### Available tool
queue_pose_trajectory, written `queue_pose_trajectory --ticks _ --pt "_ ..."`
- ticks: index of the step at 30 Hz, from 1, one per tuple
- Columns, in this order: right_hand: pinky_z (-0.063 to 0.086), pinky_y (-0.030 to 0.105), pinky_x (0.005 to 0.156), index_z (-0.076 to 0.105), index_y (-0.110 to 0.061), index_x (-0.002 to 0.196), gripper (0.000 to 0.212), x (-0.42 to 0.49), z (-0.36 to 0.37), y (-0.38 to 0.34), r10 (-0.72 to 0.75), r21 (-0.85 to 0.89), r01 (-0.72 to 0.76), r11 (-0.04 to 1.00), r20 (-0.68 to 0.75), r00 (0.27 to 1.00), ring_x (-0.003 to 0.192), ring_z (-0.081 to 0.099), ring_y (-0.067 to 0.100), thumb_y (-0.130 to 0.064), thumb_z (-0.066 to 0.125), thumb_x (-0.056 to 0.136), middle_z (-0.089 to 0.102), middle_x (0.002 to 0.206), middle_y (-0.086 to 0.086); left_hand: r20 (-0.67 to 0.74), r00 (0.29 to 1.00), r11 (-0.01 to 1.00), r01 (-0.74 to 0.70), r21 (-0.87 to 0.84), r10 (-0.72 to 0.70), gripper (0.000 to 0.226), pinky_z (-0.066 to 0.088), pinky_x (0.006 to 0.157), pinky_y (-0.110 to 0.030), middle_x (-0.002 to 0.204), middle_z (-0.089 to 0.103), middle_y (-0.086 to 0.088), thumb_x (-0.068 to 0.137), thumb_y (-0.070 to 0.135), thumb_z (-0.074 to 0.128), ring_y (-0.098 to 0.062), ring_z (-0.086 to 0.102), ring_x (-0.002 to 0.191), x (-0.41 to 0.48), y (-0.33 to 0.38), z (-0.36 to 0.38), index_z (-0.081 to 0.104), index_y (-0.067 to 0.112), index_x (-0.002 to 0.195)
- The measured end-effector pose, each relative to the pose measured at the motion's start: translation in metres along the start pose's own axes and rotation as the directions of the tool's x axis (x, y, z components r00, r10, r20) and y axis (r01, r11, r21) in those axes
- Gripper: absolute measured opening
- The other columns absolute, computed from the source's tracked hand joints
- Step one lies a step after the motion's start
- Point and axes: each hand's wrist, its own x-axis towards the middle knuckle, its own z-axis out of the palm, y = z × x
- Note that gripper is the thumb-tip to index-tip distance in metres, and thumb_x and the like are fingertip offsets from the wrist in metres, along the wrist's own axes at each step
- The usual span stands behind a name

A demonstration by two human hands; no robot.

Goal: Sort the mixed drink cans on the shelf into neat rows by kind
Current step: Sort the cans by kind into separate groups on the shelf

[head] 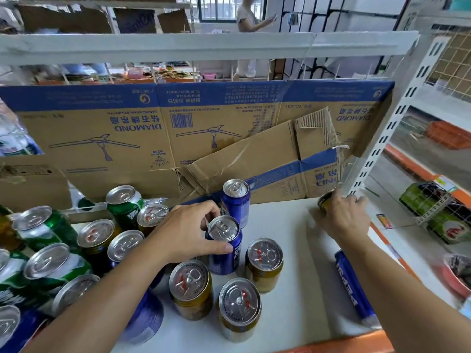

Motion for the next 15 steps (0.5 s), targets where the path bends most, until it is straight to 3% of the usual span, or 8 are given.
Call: queue_pose_trajectory --ticks 2,6,10,12,15 --pt "0.038 0.035 0.064 0.045 -0.008 0.123 0.046 -0.003 -0.002 0.000 -0.002 -0.023 0.001 1.000 -0.033 0.999 0.110 0.042 0.031 -0.033 0.064 0.089 0.054 0.115 0.015 0.006 1.000 1.000 0.006 0.004 -0.006 0.054 0.042 0.069 -0.022 0.083 0.058 0.017 0.059 0.063 0.080 0.000 0.055 0.084 -0.001 0.001 0.000 0.052 0.034 0.096" --pt "0.042 0.046 0.090 0.038 -0.015 0.131 0.053 -0.008 -0.004 0.000 0.025 0.003 -0.025 1.000 0.062 0.998 0.110 0.045 0.038 -0.034 0.062 0.088 0.043 0.121 0.016 0.013 1.000 0.999 0.010 0.044 -0.011 0.054 0.035 0.065 -0.012 0.085 0.055 0.019 0.062 0.063 0.077 0.002 0.052 0.085 -0.005 0.002 0.000 0.051 0.034 0.100" --pt "0.049 0.050 0.082 0.023 -0.029 0.139 0.069 -0.012 -0.006 0.003 0.020 0.188 -0.058 0.981 0.198 0.980 0.104 0.051 0.043 -0.013 0.062 0.084 0.039 0.120 0.021 0.023 0.999 0.997 0.026 0.071 -0.028 0.055 0.032 0.067 -0.014 0.087 0.051 0.023 0.067 0.069 0.070 -0.001 0.051 0.086 -0.006 0.007 0.000 0.050 0.033 0.103" --pt "0.050 0.049 0.080 0.022 -0.031 0.140 0.071 -0.014 -0.007 0.003 -0.002 0.202 -0.039 0.979 0.197 0.980 0.105 0.051 0.042 -0.010 0.060 0.084 0.041 0.121 0.021 0.041 0.999 0.997 0.018 0.080 -0.021 0.063 0.035 0.076 -0.022 0.095 0.051 0.025 0.063 0.082 0.055 -0.005 0.052 0.093 -0.005 0.008 0.001 0.048 0.037 0.106" --pt "0.051 0.049 0.083 0.020 -0.030 0.142 0.073 -0.016 -0.009 0.000 -0.023 0.206 -0.019 0.978 0.200 0.980 0.106 0.052 0.041 -0.010 0.060 0.085 0.042 0.123 0.020 0.057 0.998 0.988 -0.018 0.152 0.010 0.077 0.033 0.100 -0.037 0.121 0.047 0.021 0.063 0.085 0.037 -0.008 0.048 0.115 0.001 0.013 0.006 0.044 0.038 0.123"
